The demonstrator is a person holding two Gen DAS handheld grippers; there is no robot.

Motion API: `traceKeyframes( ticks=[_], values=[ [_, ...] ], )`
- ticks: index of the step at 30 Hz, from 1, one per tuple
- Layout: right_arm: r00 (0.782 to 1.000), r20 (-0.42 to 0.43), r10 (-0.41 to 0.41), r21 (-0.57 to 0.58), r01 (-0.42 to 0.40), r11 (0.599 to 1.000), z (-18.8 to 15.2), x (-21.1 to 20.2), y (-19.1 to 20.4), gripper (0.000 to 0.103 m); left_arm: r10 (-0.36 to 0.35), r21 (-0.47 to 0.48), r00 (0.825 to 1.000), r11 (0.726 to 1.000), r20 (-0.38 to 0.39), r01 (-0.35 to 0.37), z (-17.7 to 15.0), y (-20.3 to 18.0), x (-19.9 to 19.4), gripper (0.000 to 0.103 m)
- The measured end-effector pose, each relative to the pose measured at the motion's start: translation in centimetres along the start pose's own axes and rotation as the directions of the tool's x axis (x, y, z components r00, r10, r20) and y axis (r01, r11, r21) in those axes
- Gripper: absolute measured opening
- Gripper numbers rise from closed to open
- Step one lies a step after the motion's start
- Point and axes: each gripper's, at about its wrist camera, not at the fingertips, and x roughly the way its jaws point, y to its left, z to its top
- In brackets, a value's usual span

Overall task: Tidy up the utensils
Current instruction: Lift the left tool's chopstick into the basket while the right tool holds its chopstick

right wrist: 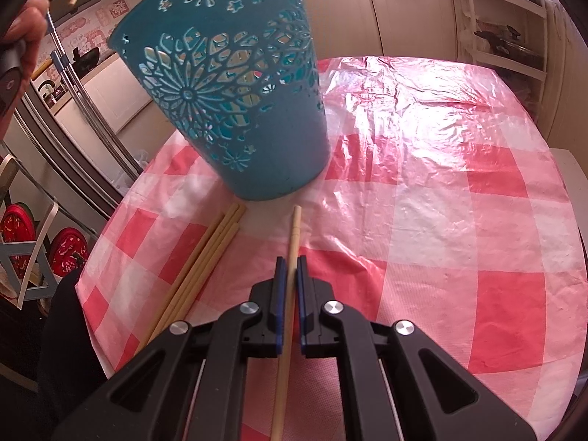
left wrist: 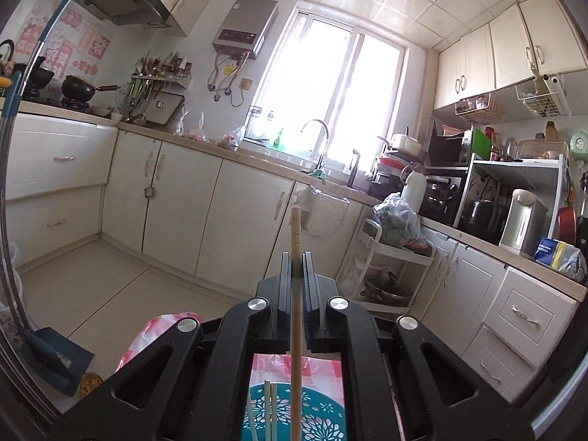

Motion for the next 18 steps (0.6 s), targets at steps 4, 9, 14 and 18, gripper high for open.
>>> traceKeyframes(
  ticks=[4,9,14,18],
  values=[
    [1.000,0.000,0.008,0.006,-0.008,1.000,0.0,-0.1,-0.2,0.005,0.017,0.016,1.000,1.000,-0.021,-0.016,-2.1,-0.2,1.6,0.005],
    [1.000,0.000,0.013,0.011,-0.013,1.000,0.0,-0.2,-0.4,0.005,0.032,0.029,0.998,0.999,-0.050,-0.031,-4.1,-0.1,2.7,0.005],
    [1.000,0.000,0.011,0.010,-0.011,1.000,0.0,-0.2,-0.3,0.005,0.038,0.063,0.995,0.997,-0.089,-0.032,-5.6,0.1,2.6,0.005],
    [1.000,-0.001,0.007,0.006,-0.007,1.000,0.1,-0.2,-0.2,0.005,0.050,0.106,0.990,0.994,-0.133,-0.036,-6.4,0.0,2.1,0.006]
  ],
)
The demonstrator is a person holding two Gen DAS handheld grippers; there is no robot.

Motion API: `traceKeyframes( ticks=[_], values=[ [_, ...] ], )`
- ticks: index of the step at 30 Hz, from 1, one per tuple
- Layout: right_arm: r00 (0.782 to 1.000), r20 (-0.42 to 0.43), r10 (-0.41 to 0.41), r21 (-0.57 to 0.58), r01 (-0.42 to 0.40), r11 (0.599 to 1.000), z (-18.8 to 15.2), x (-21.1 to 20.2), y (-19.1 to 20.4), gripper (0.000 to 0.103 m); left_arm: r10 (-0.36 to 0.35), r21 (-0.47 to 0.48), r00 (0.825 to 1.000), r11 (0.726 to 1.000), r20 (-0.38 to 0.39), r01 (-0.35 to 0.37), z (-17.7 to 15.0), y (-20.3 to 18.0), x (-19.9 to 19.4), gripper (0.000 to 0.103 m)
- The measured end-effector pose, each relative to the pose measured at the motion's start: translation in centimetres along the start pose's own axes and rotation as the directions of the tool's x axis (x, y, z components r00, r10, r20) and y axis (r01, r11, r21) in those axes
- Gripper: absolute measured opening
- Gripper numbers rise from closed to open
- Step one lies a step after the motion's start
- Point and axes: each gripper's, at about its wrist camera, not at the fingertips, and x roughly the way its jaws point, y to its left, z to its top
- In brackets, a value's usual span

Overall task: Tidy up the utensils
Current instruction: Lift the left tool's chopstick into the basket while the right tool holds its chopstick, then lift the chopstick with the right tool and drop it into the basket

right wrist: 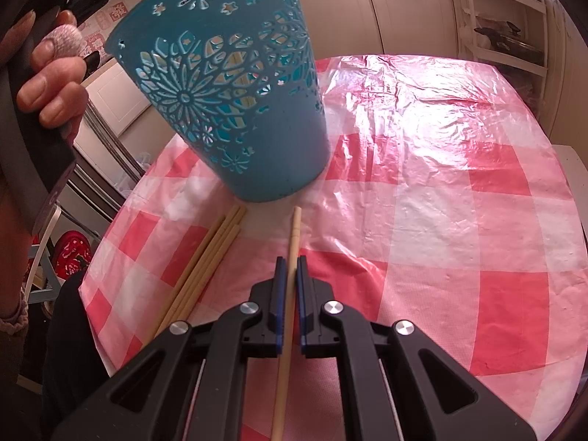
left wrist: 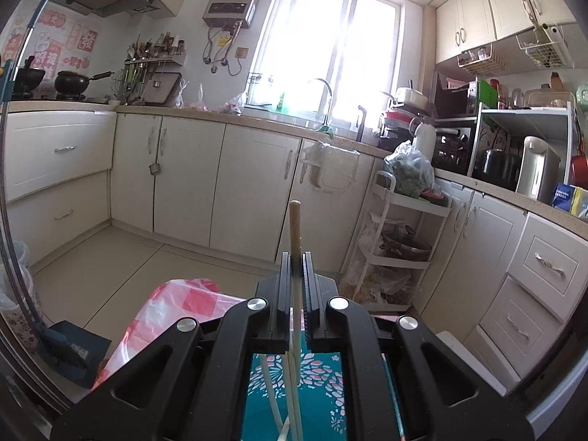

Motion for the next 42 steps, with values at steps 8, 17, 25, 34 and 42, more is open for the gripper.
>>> traceKeyframes(
  ticks=[8,17,25,34,42],
  values=[
    [1.000,-0.011,-0.002,-0.010,0.002,1.000,0.0,0.0,0.6,0.011,0.063,0.027,0.997,0.998,-0.047,-0.062,-0.4,2.3,-3.6,0.039],
    [0.990,-0.020,-0.136,-0.141,0.132,0.981,0.2,0.7,2.8,0.005,0.124,0.026,0.988,0.992,-0.096,-0.122,-1.8,6.8,-10.4,0.064],
    [0.981,-0.046,-0.187,-0.154,0.178,0.972,-0.2,0.4,2.9,0.006,0.114,0.021,0.968,0.993,-0.221,-0.112,-6.3,8.7,-13.7,0.077],
    [0.999,-0.012,-0.041,-0.005,0.041,0.999,-0.5,-1.9,1.5,0.006,0.145,0.073,0.951,0.989,-0.272,-0.130,-7.3,7.9,-14.6,0.077],
    [0.981,0.135,0.140,0.039,-0.147,0.988,0.0,-6.2,2.4,0.006,0.144,0.079,0.942,0.989,-0.304,-0.126,-7.5,7.5,-14.8,0.078]
  ],
)
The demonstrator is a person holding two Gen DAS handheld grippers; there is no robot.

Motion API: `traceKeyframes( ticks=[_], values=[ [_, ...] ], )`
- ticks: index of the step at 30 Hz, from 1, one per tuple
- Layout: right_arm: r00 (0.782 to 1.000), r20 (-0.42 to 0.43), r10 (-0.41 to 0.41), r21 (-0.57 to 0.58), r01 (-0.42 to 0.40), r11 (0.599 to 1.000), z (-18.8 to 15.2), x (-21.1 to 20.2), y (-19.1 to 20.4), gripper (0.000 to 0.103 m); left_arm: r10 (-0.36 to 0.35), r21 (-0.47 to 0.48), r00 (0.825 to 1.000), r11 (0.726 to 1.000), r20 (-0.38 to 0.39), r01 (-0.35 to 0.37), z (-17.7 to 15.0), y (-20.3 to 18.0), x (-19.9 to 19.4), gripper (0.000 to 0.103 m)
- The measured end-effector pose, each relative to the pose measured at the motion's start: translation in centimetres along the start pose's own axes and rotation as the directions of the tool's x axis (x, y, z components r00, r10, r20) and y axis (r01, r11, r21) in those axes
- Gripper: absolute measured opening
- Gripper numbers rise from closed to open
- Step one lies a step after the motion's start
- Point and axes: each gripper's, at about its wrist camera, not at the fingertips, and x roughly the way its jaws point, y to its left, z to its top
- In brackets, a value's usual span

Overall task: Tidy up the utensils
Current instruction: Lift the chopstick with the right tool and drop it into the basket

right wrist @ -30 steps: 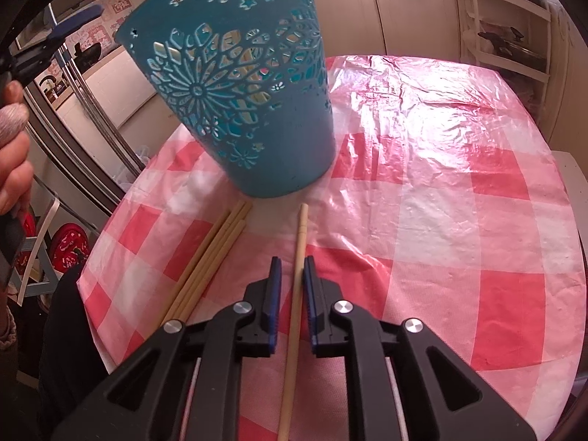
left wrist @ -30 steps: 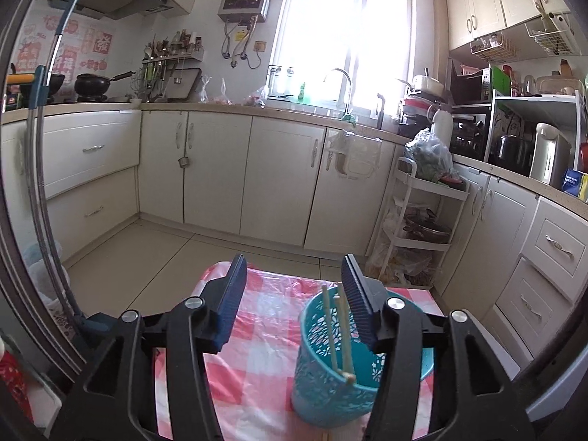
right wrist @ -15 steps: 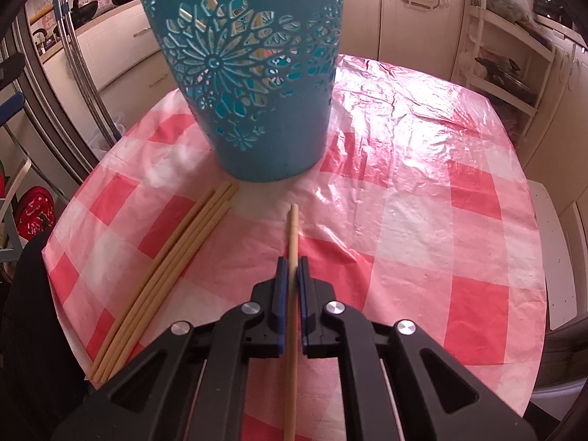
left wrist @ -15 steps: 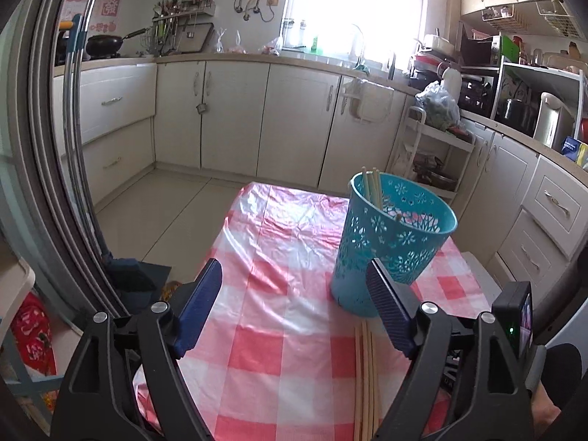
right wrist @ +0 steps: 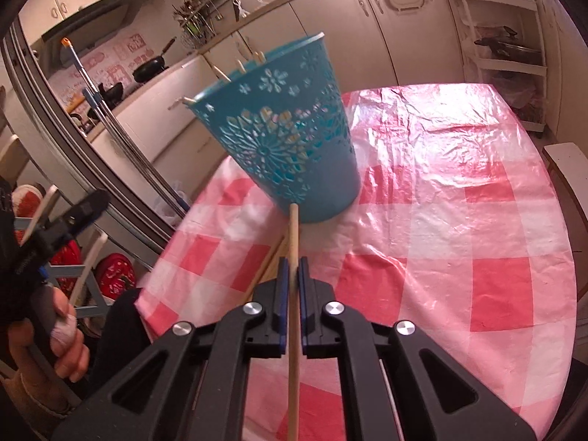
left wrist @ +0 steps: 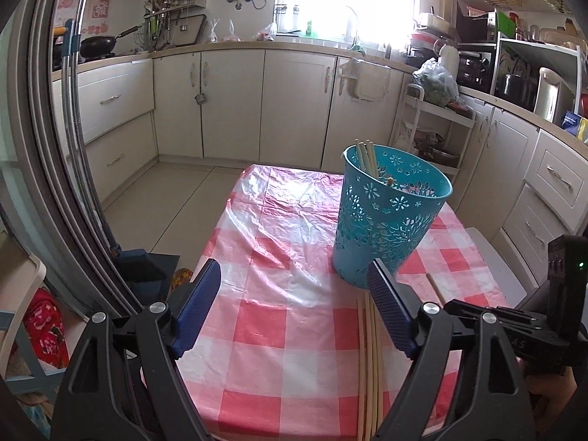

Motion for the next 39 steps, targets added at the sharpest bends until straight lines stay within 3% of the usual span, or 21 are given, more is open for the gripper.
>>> traceKeyframes(
  ticks=[6,10,14,19,23,25,28,33,39],
  values=[
    [0.992,0.088,0.094,0.025,-0.097,0.995,1.3,-2.4,1.0,0.006,-0.002,0.005,1.000,1.000,-0.004,0.002,0.1,-0.2,-0.2,0.080],
    [0.975,0.152,0.162,0.049,-0.171,0.984,3.2,-4.1,1.5,0.006,-0.004,0.007,1.000,1.000,-0.006,0.004,0.1,-0.3,-0.3,0.081],
    [0.940,0.252,0.229,0.041,-0.247,0.968,6.9,-5.8,2.8,0.006,-0.010,0.004,1.000,1.000,-0.008,0.010,0.0,-0.4,-0.5,0.083],
    [0.874,0.415,0.252,-0.003,-0.276,0.961,12.6,-6.9,5.2,0.006,-0.022,-0.002,1.000,1.000,-0.011,0.022,-0.2,-0.6,-0.7,0.084],
    [0.826,0.522,0.215,-0.064,-0.214,0.975,16.3,-6.0,7.0,0.006,-0.025,-0.015,1.000,1.000,-0.010,0.025,-0.2,-0.2,-0.6,0.085],
    [0.812,0.559,0.169,-0.070,-0.157,0.985,17.3,-5.0,7.3,0.006,-0.024,-0.028,1.000,0.999,-0.009,0.024,-0.2,0.2,-0.5,0.085],
    [0.811,0.578,0.090,-0.066,-0.063,0.996,18.1,-2.7,6.8,0.006,-0.023,-0.050,1.000,0.998,-0.013,0.022,-0.2,1.0,-0.3,0.086],
    [0.844,0.535,-0.016,-0.037,0.043,0.998,18.1,1.4,4.8,0.006,-0.013,-0.084,0.999,0.996,-0.032,0.010,-0.4,2.3,0.7,0.086],
    [0.882,0.470,-0.039,-0.064,0.078,0.995,17.0,2.8,4.2,0.006,-0.008,-0.121,0.998,0.993,-0.058,0.001,-0.7,3.3,1.9,0.086]
  ],
)
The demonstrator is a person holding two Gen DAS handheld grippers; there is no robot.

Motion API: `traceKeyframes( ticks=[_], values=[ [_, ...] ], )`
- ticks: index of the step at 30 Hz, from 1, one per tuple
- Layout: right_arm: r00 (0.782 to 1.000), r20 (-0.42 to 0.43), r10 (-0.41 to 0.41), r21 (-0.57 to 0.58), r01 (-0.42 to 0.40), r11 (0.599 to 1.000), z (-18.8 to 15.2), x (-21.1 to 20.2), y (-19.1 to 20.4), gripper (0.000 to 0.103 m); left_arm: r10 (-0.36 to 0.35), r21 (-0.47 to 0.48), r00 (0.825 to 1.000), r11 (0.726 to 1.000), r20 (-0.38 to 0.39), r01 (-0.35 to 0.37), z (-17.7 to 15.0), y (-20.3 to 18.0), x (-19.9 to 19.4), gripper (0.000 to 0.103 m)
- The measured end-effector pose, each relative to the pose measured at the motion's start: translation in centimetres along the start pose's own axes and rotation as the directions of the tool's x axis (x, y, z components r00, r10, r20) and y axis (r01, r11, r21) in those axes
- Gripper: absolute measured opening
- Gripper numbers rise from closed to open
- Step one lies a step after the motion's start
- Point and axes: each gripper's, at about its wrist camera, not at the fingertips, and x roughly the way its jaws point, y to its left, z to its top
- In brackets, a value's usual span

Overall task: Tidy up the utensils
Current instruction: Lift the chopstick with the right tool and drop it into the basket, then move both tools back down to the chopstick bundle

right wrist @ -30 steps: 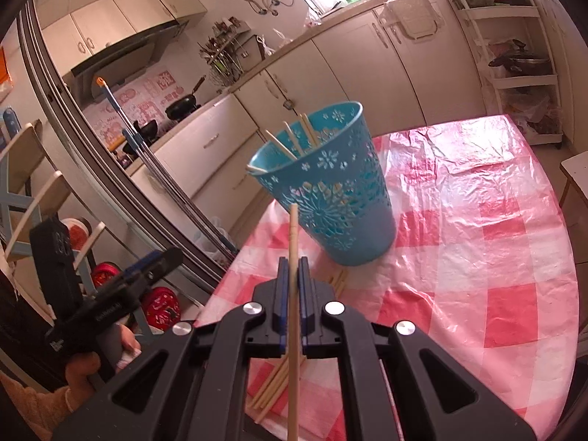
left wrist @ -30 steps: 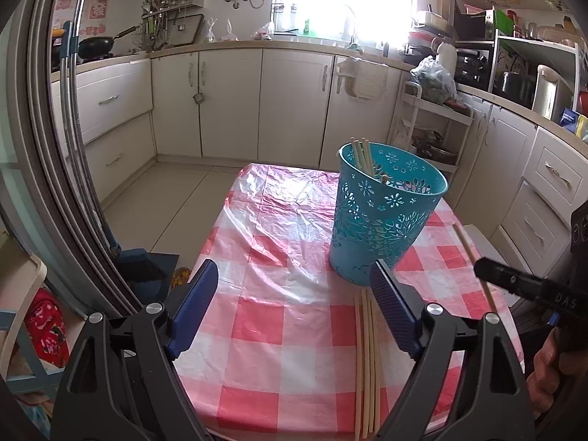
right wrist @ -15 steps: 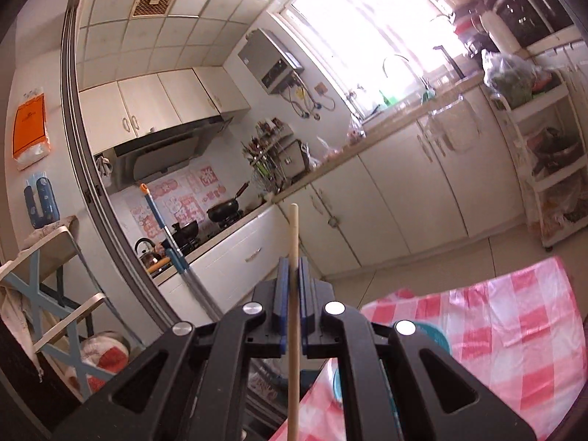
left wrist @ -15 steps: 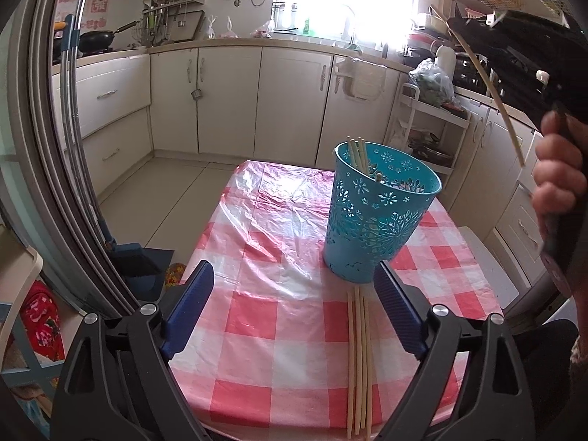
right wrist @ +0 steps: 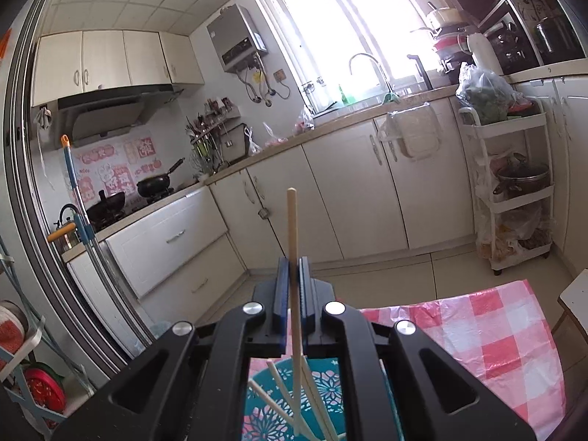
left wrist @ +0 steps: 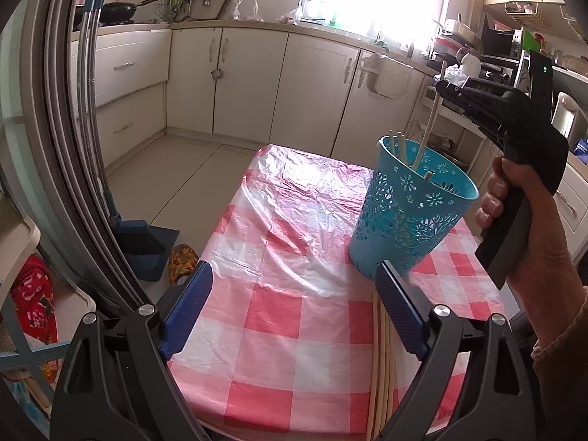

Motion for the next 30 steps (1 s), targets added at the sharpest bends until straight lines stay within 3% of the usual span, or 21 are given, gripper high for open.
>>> traceKeyframes(
  ticks=[5,9,12,16,19,23,26,30],
  values=[
    [0.997,-0.078,0.017,-0.042,-0.020,0.999,-1.3,0.1,0.7,0.006,-0.003,0.008,1.000,1.000,0.000,0.003,0.0,-0.4,-0.1,0.086],
    [0.993,-0.117,0.010,-0.042,-0.015,0.999,-1.6,-1.0,0.6,0.017,-0.005,0.021,1.000,1.000,0.013,0.004,0.2,-0.9,-0.8,0.086],
    [0.995,-0.096,0.001,-0.048,-0.005,0.999,-1.6,-3.4,0.8,0.018,-0.005,0.027,1.000,1.000,0.031,0.004,0.4,-1.0,-1.6,0.087],
    [0.997,-0.071,-0.022,-0.057,0.018,0.998,-2.8,-7.9,1.1,0.028,-0.003,0.027,0.998,1.000,0.063,0.001,0.7,-1.1,-2.8,0.088],
    [0.992,-0.110,-0.056,-0.060,0.050,0.997,-5.2,-10.4,1.4,0.029,0.002,0.018,0.996,1.000,0.089,-0.004,0.7,-1.0,-3.8,0.091],
    [0.971,-0.224,-0.082,-0.019,0.080,0.997,-9.7,-12.2,1.2,0.029,0.006,0.016,0.995,1.000,0.101,-0.008,0.6,-0.9,-4.6,0.093],
    [0.942,-0.323,-0.094,0.009,0.103,0.995,-13.1,-12.3,0.7,0.029,0.010,0.022,0.994,1.000,0.105,-0.012,0.4,-0.8,-5.1,0.093],
    [0.906,-0.413,-0.097,0.033,0.122,0.992,-15.1,-11.5,0.7,0.029,0.025,0.028,0.994,0.999,0.110,-0.028,0.3,-0.7,-5.7,0.093]
  ],
)
